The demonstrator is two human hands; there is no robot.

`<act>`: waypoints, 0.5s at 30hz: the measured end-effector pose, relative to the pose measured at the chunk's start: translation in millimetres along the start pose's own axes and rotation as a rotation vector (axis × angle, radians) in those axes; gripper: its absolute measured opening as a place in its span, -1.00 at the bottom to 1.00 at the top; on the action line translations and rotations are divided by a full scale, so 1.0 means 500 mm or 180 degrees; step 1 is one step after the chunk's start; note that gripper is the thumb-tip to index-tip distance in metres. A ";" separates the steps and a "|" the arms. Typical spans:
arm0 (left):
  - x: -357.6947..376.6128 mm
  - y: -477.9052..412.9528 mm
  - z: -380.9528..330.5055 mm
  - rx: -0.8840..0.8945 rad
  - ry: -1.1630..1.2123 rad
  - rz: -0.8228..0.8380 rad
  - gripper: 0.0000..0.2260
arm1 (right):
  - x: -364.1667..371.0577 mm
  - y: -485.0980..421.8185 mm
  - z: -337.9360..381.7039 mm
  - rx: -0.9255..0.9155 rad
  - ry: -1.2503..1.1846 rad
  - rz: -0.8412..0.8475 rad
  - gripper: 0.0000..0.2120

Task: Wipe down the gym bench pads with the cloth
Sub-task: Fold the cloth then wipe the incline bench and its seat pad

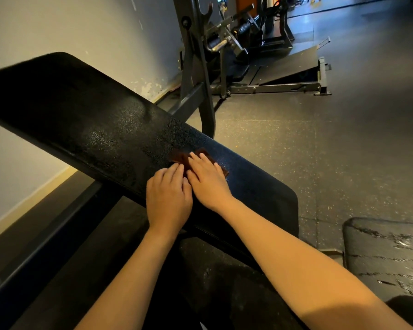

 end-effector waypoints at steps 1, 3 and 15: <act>0.002 0.010 -0.006 0.0078 -0.0039 -0.0028 -0.67 | -0.007 0.022 -0.012 0.0000 0.0013 -0.0078 -0.55; 0.005 0.032 -0.022 0.0243 -0.0031 -0.0040 -0.66 | -0.024 0.074 -0.047 0.0099 0.0054 -0.0223 -0.55; -0.009 0.133 -0.057 0.0471 0.1153 -0.0145 -0.76 | -0.030 0.229 -0.076 0.0055 0.0061 -0.0091 -0.47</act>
Point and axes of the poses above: each hand's wrist, its own y-axis away from the middle knuckle, its own x-axis out of the palm, z = x × y, the point moved 5 cm from there along -y, towards the middle knuckle, and after that the axes turned 9 degrees about -y, right-handed, at the moved point
